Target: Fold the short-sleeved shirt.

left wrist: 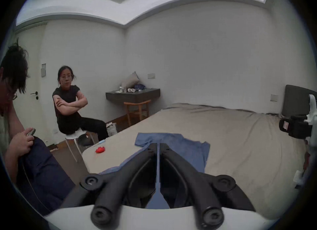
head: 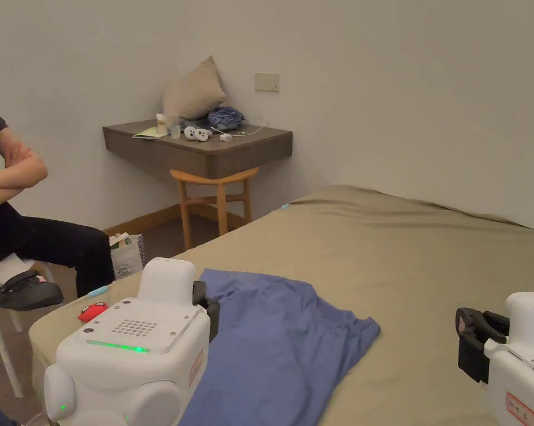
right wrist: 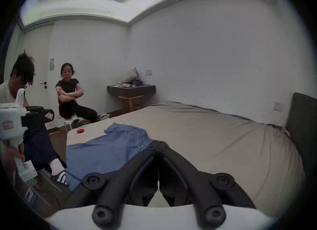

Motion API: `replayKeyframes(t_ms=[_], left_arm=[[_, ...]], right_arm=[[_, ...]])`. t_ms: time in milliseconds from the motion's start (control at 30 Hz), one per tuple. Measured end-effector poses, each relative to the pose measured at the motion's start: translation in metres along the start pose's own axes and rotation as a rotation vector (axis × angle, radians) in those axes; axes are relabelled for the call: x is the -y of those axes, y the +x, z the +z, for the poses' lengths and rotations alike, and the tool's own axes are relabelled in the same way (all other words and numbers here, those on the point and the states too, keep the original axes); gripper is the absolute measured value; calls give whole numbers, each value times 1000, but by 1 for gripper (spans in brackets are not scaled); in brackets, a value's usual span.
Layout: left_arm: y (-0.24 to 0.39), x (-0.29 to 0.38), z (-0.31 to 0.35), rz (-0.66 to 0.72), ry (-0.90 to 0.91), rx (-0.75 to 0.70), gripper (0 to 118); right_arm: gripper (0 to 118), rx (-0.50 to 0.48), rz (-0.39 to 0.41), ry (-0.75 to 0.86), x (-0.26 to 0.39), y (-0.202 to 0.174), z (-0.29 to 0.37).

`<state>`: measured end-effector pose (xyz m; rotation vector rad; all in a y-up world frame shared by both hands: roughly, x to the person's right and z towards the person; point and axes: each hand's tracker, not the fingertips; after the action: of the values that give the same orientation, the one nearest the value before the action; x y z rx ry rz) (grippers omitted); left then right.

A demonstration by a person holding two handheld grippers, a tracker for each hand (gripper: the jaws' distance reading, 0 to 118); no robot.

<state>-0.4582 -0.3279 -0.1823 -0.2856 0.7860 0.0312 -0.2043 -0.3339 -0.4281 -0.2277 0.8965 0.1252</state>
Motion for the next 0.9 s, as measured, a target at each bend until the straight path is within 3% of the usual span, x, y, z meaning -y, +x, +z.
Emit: replayKeyframes(t_ms=[233, 267, 333, 367, 533, 833, 867, 900], left_arm=[[23, -9, -133, -60, -272, 277, 7], [32, -13, -156, -49, -306, 289, 20], [44, -11, -212, 10, -459, 358, 101], [52, -7, -240, 37, -568, 369, 115], [81, 36, -340, 115, -851, 433, 115], [124, 112, -396, -51, -998, 389, 114], [122, 109, -394, -65, -951, 375, 111], [120, 104, -392, -60, -917, 357, 88]], right_arm=[[2, 64, 40, -79, 14, 40, -12], [2, 77, 45, -91, 17, 48, -13], [2, 107, 49, -123, 22, 63, -16], [2, 117, 47, -147, 27, 71, -21], [2, 168, 52, -231, 51, 97, -30], [2, 173, -6, -341, 88, 112, -38], [2, 176, -7, -346, 90, 113, -38], [2, 176, -7, -348, 90, 112, -36]])
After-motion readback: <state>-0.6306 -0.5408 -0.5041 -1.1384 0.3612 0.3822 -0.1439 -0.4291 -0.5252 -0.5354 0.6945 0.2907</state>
